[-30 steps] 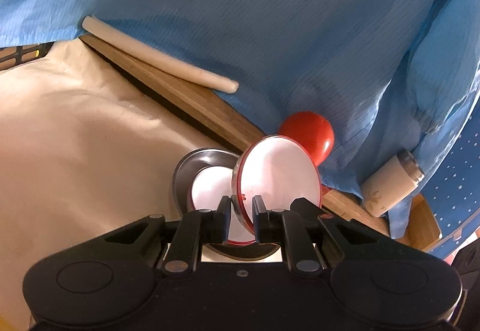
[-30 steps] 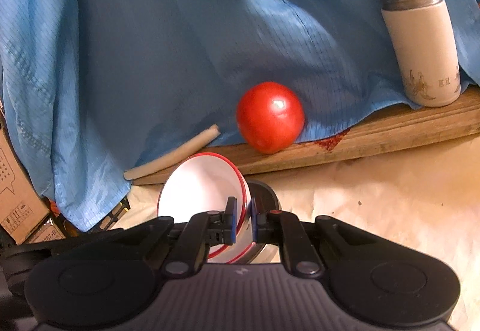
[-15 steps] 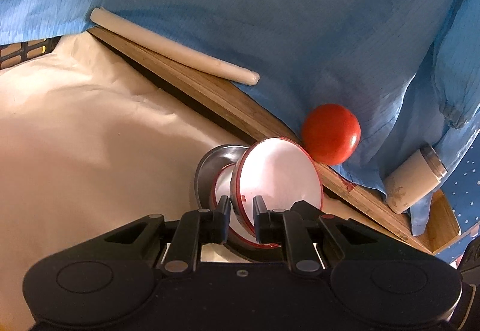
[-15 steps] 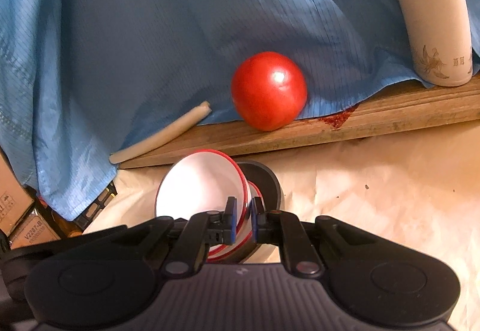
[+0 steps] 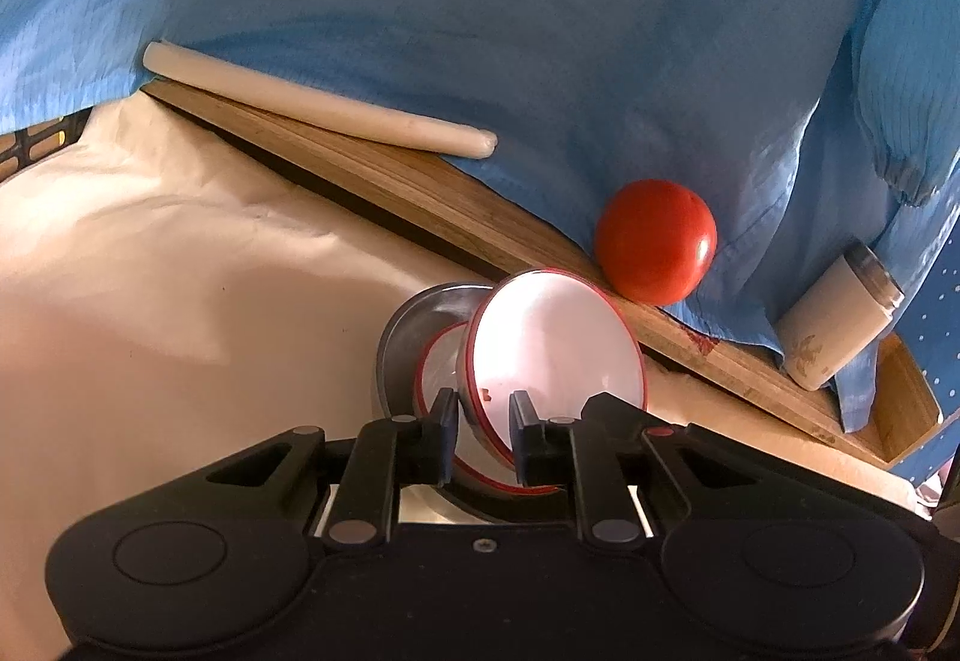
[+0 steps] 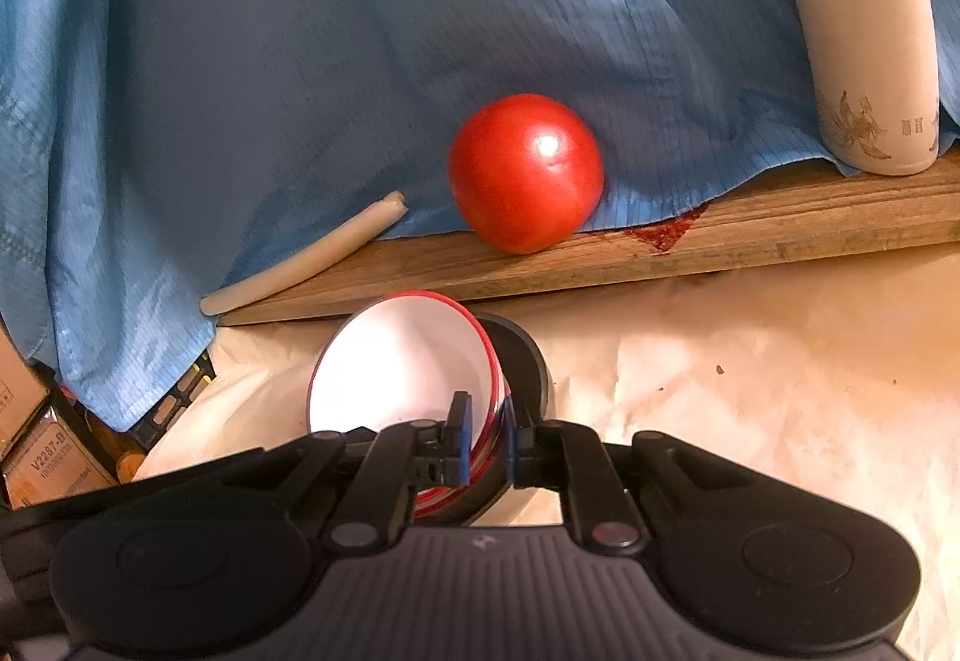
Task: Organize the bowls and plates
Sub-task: 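Lift the second bowl with both tools and carry it over the bowl stack, then lower the bowl into the stack and open both tools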
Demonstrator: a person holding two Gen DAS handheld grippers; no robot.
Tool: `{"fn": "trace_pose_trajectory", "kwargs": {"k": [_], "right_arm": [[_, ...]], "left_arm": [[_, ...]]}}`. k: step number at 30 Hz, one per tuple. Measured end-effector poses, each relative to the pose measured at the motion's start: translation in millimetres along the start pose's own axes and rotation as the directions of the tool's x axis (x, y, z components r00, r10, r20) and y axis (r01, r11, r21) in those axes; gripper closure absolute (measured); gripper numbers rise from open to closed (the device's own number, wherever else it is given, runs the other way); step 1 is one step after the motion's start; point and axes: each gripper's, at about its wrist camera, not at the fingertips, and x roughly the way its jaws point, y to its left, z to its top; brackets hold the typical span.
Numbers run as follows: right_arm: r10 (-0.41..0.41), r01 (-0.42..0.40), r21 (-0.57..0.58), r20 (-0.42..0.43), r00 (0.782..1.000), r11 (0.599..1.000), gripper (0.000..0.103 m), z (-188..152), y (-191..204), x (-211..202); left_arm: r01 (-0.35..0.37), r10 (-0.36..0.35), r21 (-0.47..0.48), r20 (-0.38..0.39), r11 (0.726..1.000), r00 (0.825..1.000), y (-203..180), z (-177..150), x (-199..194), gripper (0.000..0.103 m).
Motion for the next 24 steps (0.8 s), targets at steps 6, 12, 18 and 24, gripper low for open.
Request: {"fn": "trace_pose_trajectory", "kwargs": {"k": [6,12,18,24], "right_arm": [[-0.004,0.004,-0.001,-0.004,1.000,1.000,0.091,0.9,1.6,0.2],[-0.005,0.005,-0.003,-0.005,1.000,1.000,0.090,0.9,2.0,0.1],[-0.002,0.002,-0.018,-0.009,1.000,1.000,0.089,1.0,5.0,0.3],[-0.013,0.012,-0.030,-0.011,1.000,0.999,0.089,-0.1,7.1,-0.2]], "left_arm": [[-0.003,0.003,0.017,-0.008,1.000,1.000,-1.2,0.2,0.7,0.083],[0.000,0.001,0.024,-0.008,1.000,1.000,-1.8,0.9,-0.8,0.081],[-0.005,0.005,0.013,-0.001,1.000,1.000,2.4,1.6,-3.1,0.073],[-0.002,0.002,0.021,0.002,1.000,1.000,4.4,0.3,-3.2,0.073]]}}
